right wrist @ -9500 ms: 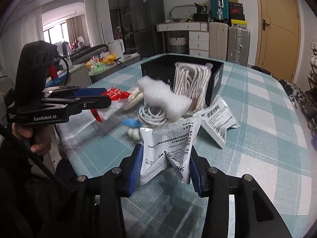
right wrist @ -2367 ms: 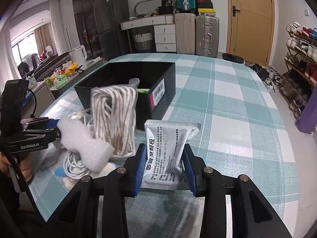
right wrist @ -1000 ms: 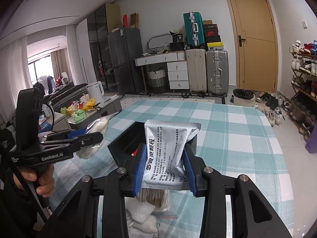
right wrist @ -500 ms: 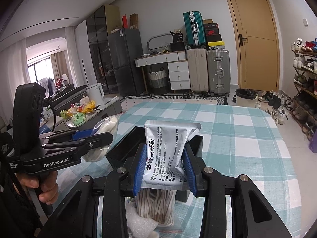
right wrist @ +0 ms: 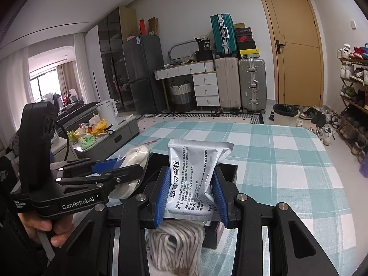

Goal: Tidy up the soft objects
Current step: 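Carry the rope bag and sachet over the black box with both grippers, then open both grippers to drop the rope bag and sachet into the box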

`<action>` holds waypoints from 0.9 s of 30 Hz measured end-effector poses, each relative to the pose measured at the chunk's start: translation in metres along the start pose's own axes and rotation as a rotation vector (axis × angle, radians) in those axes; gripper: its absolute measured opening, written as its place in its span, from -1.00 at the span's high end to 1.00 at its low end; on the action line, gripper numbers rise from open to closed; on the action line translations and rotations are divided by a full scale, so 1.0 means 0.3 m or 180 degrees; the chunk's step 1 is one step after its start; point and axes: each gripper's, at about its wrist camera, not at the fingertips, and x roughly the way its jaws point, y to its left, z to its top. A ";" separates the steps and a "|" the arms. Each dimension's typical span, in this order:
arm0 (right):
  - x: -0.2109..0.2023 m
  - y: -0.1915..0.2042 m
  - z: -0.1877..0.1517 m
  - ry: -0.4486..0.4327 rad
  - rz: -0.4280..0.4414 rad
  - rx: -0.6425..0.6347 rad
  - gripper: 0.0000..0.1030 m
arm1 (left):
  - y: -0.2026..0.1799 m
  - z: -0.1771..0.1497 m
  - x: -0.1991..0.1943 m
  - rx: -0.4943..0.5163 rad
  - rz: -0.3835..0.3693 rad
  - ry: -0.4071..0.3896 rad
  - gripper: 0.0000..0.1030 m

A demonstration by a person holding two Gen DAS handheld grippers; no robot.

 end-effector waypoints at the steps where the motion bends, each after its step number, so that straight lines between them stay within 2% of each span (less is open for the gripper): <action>1: 0.007 -0.003 0.002 0.0002 -0.0006 0.0005 0.28 | 0.001 0.000 0.006 -0.0002 0.0007 -0.0003 0.31; 11: 0.111 -0.023 0.000 0.0195 -0.0026 -0.0019 0.28 | -0.002 0.003 0.066 0.0022 0.0057 0.0048 0.31; 22: 0.160 -0.033 -0.005 0.0287 -0.0040 -0.0038 0.28 | -0.010 0.002 0.118 0.0024 0.0047 0.0161 0.29; 24: 0.166 -0.030 -0.007 0.0310 -0.0051 -0.0042 0.06 | -0.011 0.003 0.119 0.0029 0.0051 0.0176 0.27; 27: 0.159 -0.033 -0.006 0.0283 -0.0085 -0.0051 0.01 | -0.013 0.003 0.109 0.0030 0.0028 0.0176 0.15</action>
